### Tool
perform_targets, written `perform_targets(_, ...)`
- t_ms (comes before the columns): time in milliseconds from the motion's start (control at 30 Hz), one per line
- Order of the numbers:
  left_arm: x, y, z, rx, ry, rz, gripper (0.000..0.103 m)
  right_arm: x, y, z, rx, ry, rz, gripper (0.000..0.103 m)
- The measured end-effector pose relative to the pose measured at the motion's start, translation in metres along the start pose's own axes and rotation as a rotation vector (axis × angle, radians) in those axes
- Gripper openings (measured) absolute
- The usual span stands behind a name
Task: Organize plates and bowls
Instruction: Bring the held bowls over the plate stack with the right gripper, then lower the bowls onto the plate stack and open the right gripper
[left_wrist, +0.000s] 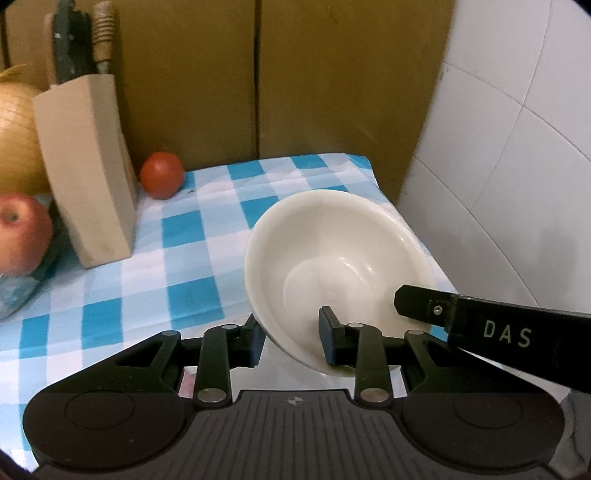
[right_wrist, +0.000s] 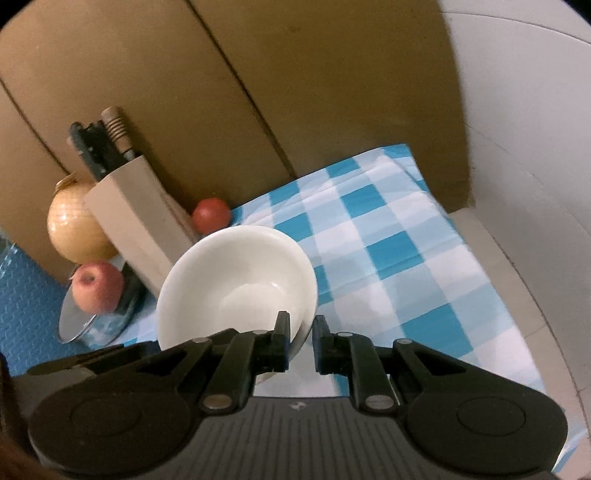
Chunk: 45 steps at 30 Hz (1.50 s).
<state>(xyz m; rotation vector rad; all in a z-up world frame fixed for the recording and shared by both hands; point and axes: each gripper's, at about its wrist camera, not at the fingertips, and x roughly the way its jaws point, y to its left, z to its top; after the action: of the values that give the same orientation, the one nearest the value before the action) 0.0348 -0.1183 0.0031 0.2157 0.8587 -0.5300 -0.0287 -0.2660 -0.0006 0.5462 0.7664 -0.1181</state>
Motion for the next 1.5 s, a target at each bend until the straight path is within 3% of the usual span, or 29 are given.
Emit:
perform_targets(600,-0.034,0.032,-0.019,-0.023,-0.021,0.037,0.040,-0.008,0.035,-0.025,-0.081,0.015,0.059,0.015)
perform_targets(1500,-0.027,0.037,-0.065,-0.020,0.115,-0.005,0.041,-0.004,0.036,-0.067,-0.133,0.109,0.007,0.016)
